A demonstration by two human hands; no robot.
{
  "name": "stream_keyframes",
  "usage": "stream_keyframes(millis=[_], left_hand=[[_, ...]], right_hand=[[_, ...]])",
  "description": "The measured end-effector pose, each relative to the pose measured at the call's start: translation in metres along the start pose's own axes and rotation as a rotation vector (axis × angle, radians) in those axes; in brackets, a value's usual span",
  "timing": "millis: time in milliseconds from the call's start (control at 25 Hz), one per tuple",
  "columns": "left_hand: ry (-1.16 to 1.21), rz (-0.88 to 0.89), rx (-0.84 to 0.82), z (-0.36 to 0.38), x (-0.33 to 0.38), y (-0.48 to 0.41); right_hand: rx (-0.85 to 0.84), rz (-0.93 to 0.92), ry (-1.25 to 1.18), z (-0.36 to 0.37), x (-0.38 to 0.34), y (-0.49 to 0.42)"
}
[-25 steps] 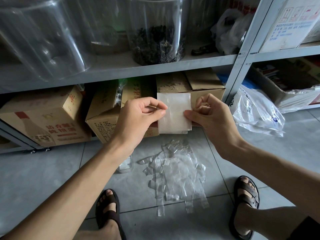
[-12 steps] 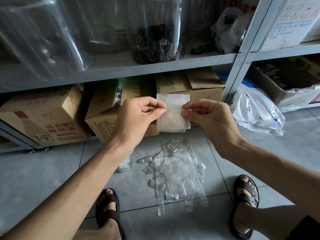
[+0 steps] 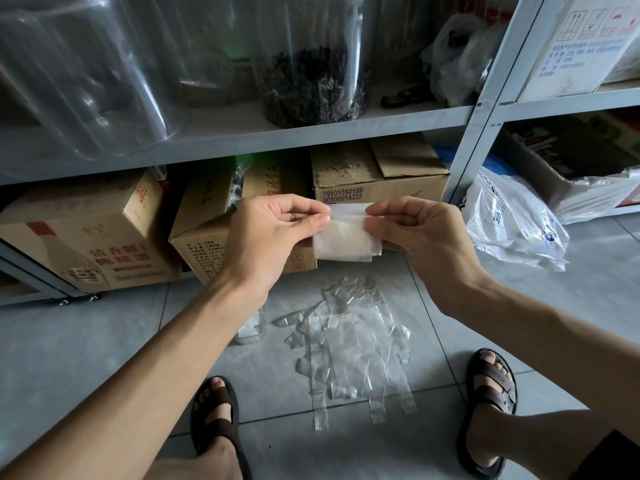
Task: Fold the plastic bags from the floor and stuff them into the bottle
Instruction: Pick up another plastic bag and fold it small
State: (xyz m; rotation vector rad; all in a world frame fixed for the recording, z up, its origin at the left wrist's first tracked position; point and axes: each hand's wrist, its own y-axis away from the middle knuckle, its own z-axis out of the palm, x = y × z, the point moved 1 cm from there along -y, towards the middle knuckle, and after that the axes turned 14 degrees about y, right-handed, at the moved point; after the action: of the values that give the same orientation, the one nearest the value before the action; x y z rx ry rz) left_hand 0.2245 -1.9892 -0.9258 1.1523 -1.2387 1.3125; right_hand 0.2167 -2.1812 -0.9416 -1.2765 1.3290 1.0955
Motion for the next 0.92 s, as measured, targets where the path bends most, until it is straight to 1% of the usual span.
stream_keyframes(millis=[200, 320, 400, 600, 920], left_hand=[[0.061, -0.019, 0.034, 0.0013, 0.0008, 0.0001], [0.042, 0.002, 0.022, 0.0003, -0.0005, 0.0002], [0.029, 0.015, 0.018, -0.0003, -0.0008, 0.0001], [-0.006, 0.024, 0.001, -0.0009, -0.0009, -0.0001], [-0.13, 0.074, -0.012, -0.0013, -0.0009, 0.0008]], right_hand=[[0.007, 0.013, 0.015, 0.0005, -0.0016, -0.0009], [0.031, -0.045, 0.171, -0.0025, 0.0004, -0.0019], [0.03, -0.073, 0.228, -0.0041, 0.0013, -0.0015], [0.044, -0.072, 0.221, -0.0054, 0.0006, -0.003], [0.041, -0.066, 0.217, -0.0059, 0.0007, -0.0047]])
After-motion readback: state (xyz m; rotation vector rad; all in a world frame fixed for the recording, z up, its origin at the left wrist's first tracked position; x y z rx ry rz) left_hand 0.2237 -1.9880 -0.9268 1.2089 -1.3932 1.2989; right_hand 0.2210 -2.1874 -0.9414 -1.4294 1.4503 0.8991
